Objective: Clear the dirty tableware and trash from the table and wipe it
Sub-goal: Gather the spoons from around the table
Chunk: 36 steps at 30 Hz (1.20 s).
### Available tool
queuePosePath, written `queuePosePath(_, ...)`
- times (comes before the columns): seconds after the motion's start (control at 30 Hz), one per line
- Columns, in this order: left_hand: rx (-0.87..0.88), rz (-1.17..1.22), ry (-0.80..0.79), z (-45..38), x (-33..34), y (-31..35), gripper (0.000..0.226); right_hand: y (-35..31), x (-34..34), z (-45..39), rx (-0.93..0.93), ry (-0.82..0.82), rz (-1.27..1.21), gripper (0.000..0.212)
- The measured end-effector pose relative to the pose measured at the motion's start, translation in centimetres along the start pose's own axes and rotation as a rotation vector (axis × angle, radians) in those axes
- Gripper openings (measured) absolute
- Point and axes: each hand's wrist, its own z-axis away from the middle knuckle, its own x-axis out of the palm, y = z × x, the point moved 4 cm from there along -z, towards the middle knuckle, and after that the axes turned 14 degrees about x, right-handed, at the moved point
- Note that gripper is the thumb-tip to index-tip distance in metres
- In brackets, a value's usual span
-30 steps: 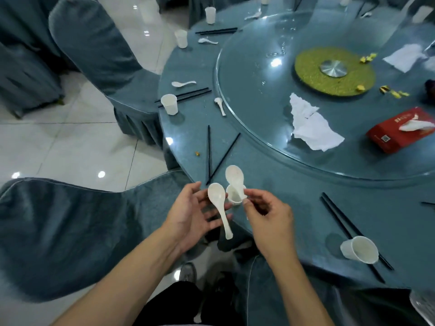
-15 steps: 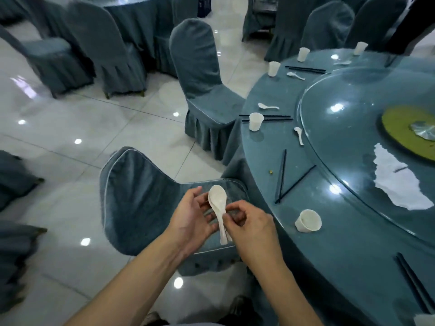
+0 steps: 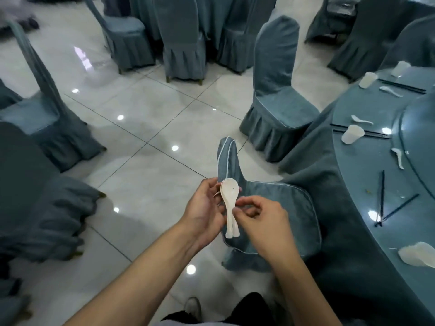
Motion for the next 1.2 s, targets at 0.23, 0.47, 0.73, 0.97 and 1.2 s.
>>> queuePosePath(0.23, 0.015, 0.079, -0.027, -3.1, -3.3, 5.5, 0.054, -4.9, 3.2, -1.8, -0.085, 0.144, 0.024, 0.014)
queuePosePath(0.47, 0.018, 0.077, -0.023, -9.6, -2.9, 10.1, 0.058, -6.4, 3.4, -9.5, -0.151, 0.301, 0.116, 0.008)
queuePosePath(0.73, -0.001, -0.035, -0.105, -19.2, 3.4, 15.7, 0.055, -9.6, 3.7, -20.0, -0.265, 0.518, 0.417, 0.031)
queuePosePath(0.97, -0.104, -0.146, -0.193, -25.7, 8.4, 17.3, 0.051, -12.6, 2.1, -25.5, -0.185, 0.585, 0.433, 0.037)
queuePosePath(1.2, -0.197, -0.218, -0.311, -35.6, 13.9, 19.6, 0.053, -14.7, 1.0, -32.8, -0.005, 0.696, 0.377, 0.032)
